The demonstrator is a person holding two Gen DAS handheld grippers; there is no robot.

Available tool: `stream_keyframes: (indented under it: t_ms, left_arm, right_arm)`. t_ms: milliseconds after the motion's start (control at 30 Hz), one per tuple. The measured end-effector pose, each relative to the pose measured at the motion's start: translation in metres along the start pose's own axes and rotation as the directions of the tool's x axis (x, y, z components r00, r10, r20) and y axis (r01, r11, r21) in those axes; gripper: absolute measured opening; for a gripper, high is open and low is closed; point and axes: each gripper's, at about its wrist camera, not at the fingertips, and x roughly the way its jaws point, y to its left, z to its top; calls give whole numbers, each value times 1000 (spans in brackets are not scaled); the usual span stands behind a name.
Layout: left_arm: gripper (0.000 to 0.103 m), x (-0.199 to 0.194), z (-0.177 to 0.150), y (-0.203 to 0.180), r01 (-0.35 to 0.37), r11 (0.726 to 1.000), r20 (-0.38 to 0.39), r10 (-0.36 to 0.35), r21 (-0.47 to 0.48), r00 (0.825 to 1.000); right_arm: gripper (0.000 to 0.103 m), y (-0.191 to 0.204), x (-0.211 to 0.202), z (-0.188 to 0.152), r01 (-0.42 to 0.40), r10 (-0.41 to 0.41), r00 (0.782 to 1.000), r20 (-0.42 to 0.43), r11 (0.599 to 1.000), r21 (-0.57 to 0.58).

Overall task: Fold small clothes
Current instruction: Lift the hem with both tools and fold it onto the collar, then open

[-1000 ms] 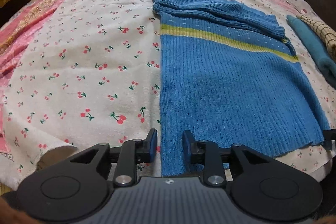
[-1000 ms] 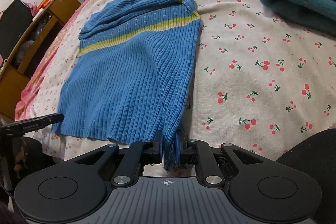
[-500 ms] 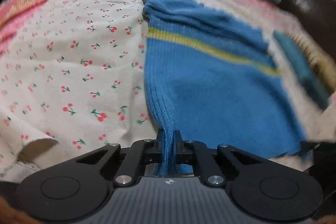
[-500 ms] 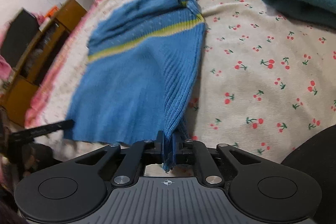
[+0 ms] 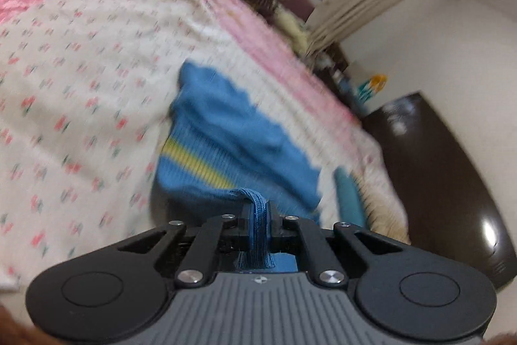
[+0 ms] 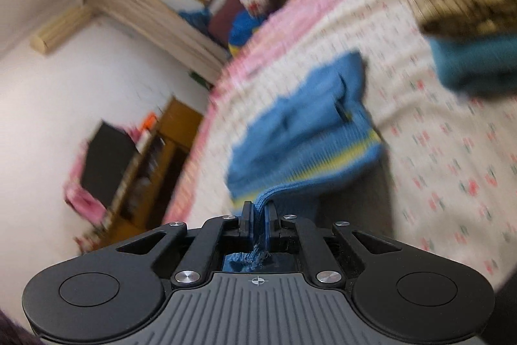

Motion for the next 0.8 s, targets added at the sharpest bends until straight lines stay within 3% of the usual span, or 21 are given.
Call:
stream_keyframes:
  t_ms: [133, 333, 467, 800]
  left_arm:
    - [12, 10, 34, -5, 28, 1000, 68, -28, -7, 997]
    - [12, 43, 85, 0, 26, 999, 150, -21, -32, 989]
    - [12, 78, 109, 9, -20, 999, 151, 24, -31, 988]
    - [12, 149, 132, 39, -96, 992, 133, 106, -80, 985]
  right_arm:
    - [7, 7, 11, 35, -45, 44, 996, 75, 999, 11]
    - [7, 1, 49, 86, -35, 29, 989, 143, 999, 35]
    - [7, -12, 81, 109, -11, 0, 986, 164, 998, 62]
    - [7, -62, 146, 139, 93, -119, 979, 165, 984, 154]
